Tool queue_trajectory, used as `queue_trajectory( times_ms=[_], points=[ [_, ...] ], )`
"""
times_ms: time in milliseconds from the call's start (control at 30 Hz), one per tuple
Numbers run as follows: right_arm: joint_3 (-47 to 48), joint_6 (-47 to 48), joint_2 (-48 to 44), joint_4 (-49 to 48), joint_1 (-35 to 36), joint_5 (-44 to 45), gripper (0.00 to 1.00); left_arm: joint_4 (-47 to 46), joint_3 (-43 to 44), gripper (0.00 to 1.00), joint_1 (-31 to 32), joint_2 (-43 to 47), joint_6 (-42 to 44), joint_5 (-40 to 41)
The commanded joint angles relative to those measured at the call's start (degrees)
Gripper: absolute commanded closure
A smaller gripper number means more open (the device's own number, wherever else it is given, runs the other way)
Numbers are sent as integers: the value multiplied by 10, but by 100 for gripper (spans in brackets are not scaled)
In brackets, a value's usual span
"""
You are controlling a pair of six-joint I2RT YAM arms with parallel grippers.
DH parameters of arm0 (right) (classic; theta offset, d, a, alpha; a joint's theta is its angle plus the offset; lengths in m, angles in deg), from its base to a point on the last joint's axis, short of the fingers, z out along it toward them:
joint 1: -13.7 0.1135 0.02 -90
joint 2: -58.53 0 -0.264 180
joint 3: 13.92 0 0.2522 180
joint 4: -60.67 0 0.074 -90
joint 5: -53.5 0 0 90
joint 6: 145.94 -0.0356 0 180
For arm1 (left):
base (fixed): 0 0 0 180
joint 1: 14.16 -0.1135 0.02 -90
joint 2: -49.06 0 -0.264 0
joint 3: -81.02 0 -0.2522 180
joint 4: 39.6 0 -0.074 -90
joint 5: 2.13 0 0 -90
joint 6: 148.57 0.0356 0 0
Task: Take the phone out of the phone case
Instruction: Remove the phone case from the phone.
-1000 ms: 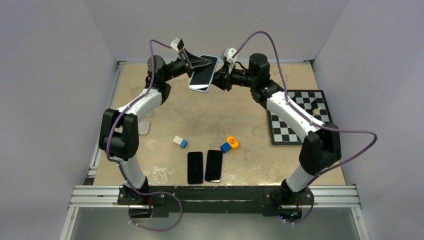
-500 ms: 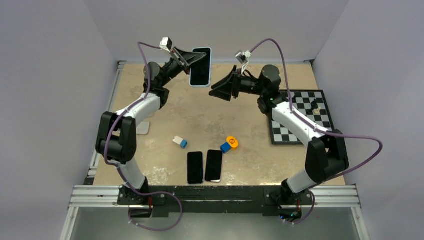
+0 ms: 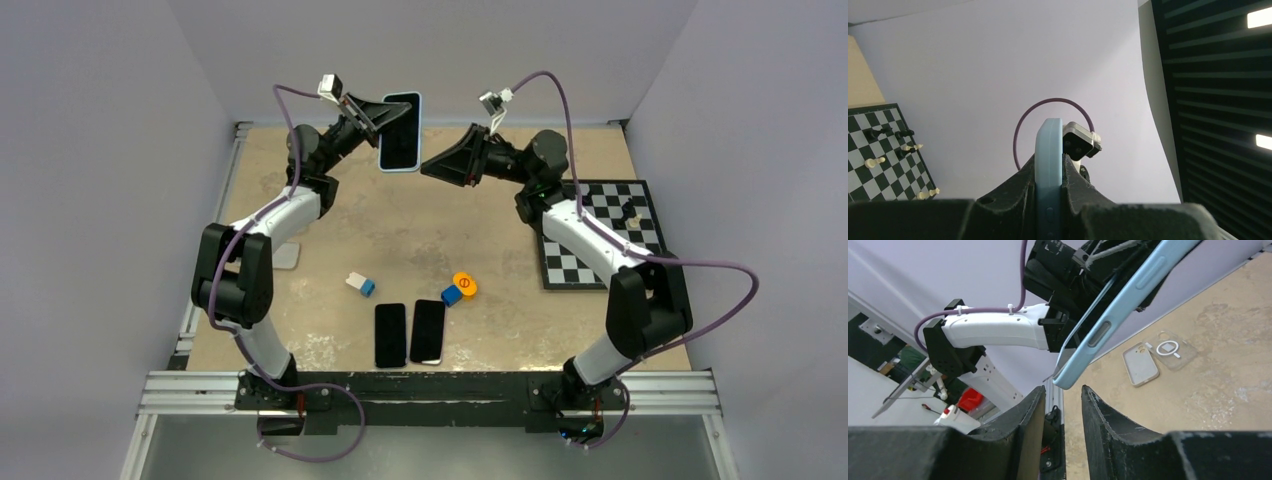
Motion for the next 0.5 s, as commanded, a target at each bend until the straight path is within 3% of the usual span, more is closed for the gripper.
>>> queue_trajectory(
  times_ms=[0, 267, 467],
  points=[
    [25, -23, 4, -30, -2, 4, 63, -60, 12, 100, -5, 30, -19, 10],
    [31, -56, 30, -74, -2, -2, 63, -49, 11, 100, -3, 33, -12, 4],
    [35, -57, 47, -76, -2, 0, 68, -48, 17, 100, -1, 32, -16, 4]
  ],
)
